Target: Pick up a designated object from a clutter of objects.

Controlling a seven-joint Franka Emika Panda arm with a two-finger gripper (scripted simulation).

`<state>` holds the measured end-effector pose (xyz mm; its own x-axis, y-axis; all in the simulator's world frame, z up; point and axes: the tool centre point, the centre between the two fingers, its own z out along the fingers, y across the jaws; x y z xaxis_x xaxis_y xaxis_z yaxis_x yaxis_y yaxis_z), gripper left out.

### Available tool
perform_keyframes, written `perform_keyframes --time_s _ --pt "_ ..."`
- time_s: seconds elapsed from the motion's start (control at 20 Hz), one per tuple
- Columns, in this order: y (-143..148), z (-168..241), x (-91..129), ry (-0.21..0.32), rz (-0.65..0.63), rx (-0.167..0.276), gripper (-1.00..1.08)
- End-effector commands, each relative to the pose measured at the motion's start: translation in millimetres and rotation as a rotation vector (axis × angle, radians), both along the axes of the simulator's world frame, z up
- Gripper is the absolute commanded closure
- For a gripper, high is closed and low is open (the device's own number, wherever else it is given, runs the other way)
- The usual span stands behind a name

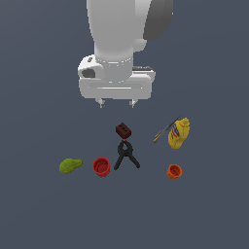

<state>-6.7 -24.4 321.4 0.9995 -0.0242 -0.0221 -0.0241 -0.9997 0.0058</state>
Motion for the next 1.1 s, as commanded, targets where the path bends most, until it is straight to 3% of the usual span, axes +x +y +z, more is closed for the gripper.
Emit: perform_keyframes --time_s 0.0,0.45,1.05 --pt "0 0 0 0.000 0.000 0.000 -0.92" --pt "-18 -1 -10 0.024 -0.012 0.008 -0.92" --pt "-16 -21 -10 0.020 0.040 0.007 -0.92"
